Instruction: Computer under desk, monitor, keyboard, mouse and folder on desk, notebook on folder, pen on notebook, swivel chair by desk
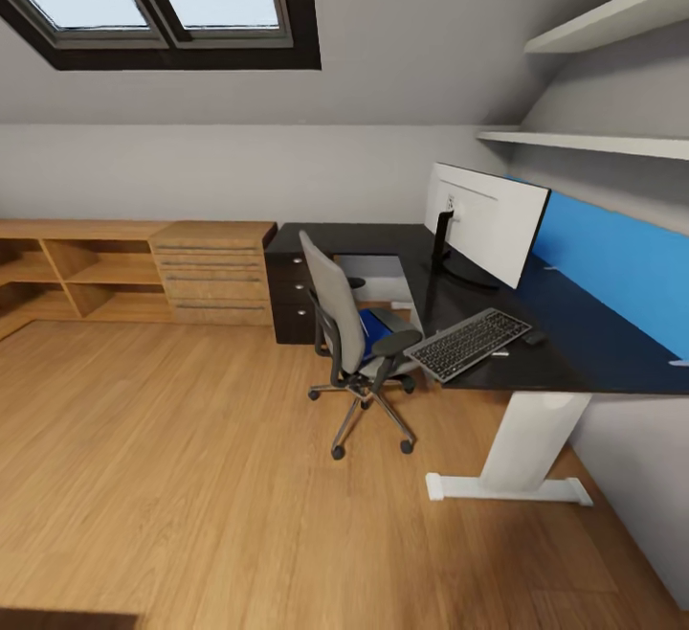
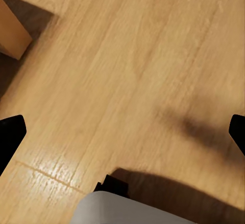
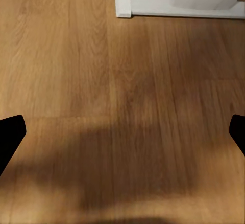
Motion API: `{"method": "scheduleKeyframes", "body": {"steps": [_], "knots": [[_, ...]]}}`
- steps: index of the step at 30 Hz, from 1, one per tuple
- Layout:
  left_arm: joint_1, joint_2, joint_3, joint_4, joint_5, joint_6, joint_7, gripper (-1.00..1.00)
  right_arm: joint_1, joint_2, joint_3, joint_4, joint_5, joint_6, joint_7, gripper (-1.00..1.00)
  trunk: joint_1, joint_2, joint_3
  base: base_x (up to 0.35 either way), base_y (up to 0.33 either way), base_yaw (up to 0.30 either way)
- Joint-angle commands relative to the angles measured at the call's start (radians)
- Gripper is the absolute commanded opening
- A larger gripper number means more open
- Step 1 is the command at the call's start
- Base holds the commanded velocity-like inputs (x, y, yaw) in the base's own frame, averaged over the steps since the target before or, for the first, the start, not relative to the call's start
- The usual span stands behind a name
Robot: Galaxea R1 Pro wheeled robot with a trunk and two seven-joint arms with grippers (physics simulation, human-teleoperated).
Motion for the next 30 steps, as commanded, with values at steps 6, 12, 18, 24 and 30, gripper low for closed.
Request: {"method": "scheduleKeyframes", "body": {"steps": [6,12,18,24,30], "knots": [[0.000,0.000,-0.001,0.000,0.002,-0.004,0.000,1.00,-0.001,0.000,0.000,0.000,0.003,-0.031,-0.005,1.00,0.023,-0.043,-0.020,0.000,0.000,0.000],[0.000,0.000,-0.001,0.000,0.002,-0.006,0.000,1.00,-0.001,0.000,-0.002,0.001,0.002,-0.049,-0.006,1.00,0.046,-0.085,-0.039,0.000,0.000,0.000],[0.000,0.000,-0.001,0.000,0.002,-0.007,0.000,1.00,-0.001,0.000,-0.001,0.002,0.002,-0.050,-0.005,1.00,0.069,-0.127,-0.057,0.000,0.000,0.000],[0.000,0.001,-0.001,0.000,0.002,-0.004,-0.003,1.00,-0.001,0.005,0.001,0.002,0.002,-0.048,-0.005,1.00,0.092,-0.169,-0.076,0.000,0.000,0.000],[0.000,-0.002,-0.001,-0.060,0.001,0.003,0.000,1.00,-0.001,0.008,0.005,-0.004,0.005,-0.053,-0.004,1.00,0.115,-0.211,-0.095,0.000,0.000,0.000]]}}
